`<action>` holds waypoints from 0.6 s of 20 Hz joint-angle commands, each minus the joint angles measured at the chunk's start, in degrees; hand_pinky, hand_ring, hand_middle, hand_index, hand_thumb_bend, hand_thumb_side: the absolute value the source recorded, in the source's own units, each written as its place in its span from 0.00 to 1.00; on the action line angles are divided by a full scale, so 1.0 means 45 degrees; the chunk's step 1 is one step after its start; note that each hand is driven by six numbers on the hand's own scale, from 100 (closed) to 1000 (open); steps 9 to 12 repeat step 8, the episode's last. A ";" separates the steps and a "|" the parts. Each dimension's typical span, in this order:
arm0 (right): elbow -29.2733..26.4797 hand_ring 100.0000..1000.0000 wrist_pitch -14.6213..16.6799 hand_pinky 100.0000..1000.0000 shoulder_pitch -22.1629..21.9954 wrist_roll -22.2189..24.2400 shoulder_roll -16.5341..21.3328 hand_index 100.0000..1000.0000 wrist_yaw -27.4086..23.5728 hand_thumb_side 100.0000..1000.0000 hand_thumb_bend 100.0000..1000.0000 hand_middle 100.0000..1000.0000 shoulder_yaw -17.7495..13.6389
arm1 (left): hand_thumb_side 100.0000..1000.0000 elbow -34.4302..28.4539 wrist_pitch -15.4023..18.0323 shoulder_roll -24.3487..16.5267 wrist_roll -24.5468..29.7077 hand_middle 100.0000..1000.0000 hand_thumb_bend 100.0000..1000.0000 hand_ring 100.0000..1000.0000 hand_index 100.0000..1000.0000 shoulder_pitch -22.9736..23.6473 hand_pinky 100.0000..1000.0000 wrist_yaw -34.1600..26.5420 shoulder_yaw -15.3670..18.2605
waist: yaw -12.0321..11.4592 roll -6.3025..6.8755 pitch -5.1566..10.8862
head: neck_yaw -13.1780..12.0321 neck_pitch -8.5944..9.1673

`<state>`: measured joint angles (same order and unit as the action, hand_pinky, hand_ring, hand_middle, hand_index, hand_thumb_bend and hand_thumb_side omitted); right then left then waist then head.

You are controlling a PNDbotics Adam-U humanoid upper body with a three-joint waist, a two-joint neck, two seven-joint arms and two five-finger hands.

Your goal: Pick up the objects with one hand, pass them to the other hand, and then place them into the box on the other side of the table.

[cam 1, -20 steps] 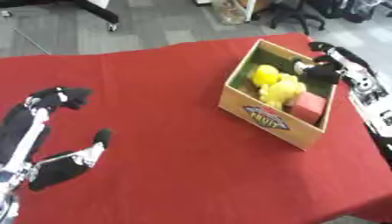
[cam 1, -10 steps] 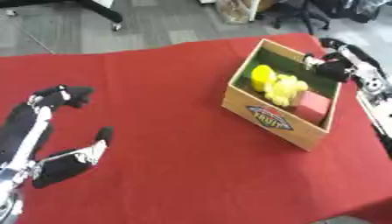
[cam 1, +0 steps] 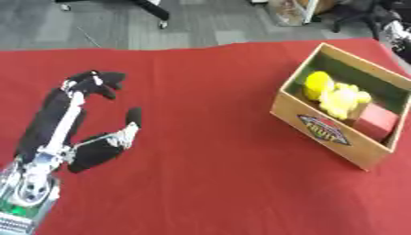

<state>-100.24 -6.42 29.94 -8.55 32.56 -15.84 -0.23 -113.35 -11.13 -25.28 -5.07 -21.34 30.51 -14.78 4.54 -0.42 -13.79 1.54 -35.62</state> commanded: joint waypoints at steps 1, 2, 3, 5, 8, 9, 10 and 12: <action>-0.0879 0.88 0.0311 0.94 -0.0145 0.0122 -0.0105 0.98 -0.0561 0.46 0.00 0.95 0.0081 | 0.35 -0.0274 -0.0083 -0.0320 -0.0534 0.59 0.06 0.56 0.80 0.0044 0.76 -0.0591 0.0453 | -0.0098 -0.0030 0.0372 | -0.0097 -0.0020; -0.0977 0.88 0.0325 0.94 -0.0266 0.0191 -0.0229 0.98 -0.0626 0.47 0.00 0.95 0.0096 | 0.36 -0.0275 -0.0111 -0.0305 -0.0689 0.59 0.05 0.56 0.80 0.0113 0.76 -0.0790 0.0550 | -0.0162 -0.0041 0.0421 | -0.0130 -0.0078; -0.1048 0.88 0.0343 0.94 -0.0368 0.0243 -0.0335 0.98 -0.0661 0.46 0.00 0.95 0.0092 | 0.39 -0.0275 -0.0136 -0.0289 -0.0840 0.58 0.02 0.56 0.79 0.0177 0.76 -0.1003 0.0635 | -0.0215 -0.0053 0.0463 | -0.0164 -0.0131; -0.1095 0.88 0.0382 0.94 -0.0587 0.0277 -0.0556 0.98 -0.0720 0.48 0.00 0.95 0.0058 | 0.44 -0.0275 -0.0194 -0.0234 -0.1165 0.58 0.00 0.56 0.79 0.0325 0.76 -0.1527 0.0820 | -0.0330 -0.0093 0.0560 | -0.0216 -0.0267; -0.1042 0.88 0.0423 0.94 -0.0870 0.0344 -0.0787 0.98 -0.0620 0.46 0.00 0.95 -0.0002 | 0.51 -0.0268 -0.0250 -0.0123 -0.1614 0.58 0.00 0.56 0.79 0.0582 0.77 -0.2277 0.1086 | -0.0461 -0.0154 0.0700 | -0.0241 -0.0503; -0.1042 0.88 0.0423 0.94 -0.0870 0.0344 -0.0787 0.98 -0.0620 0.46 0.00 0.95 -0.0002 | 0.51 -0.0268 -0.0250 -0.0123 -0.1614 0.58 0.00 0.56 0.79 0.0582 0.77 -0.2277 0.1086 | -0.0461 -0.0154 0.0700 | -0.0241 -0.0503; -0.1042 0.88 0.0423 0.94 -0.0870 0.0344 -0.0787 0.98 -0.0620 0.46 0.00 0.95 -0.0002 | 0.51 -0.0268 -0.0250 -0.0123 -0.1614 0.58 0.00 0.56 0.79 0.0582 0.77 -0.2277 0.1086 | -0.0461 -0.0154 0.0700 | -0.0241 -0.0503; -0.1042 0.88 0.0423 0.94 -0.0870 0.0344 -0.0787 0.98 -0.0620 0.46 0.00 0.95 -0.0002 | 0.51 -0.0268 -0.0250 -0.0123 -0.1614 0.58 0.00 0.56 0.79 0.0582 0.77 -0.2277 0.1086 | -0.0461 -0.0154 0.0700 | -0.0241 -0.0503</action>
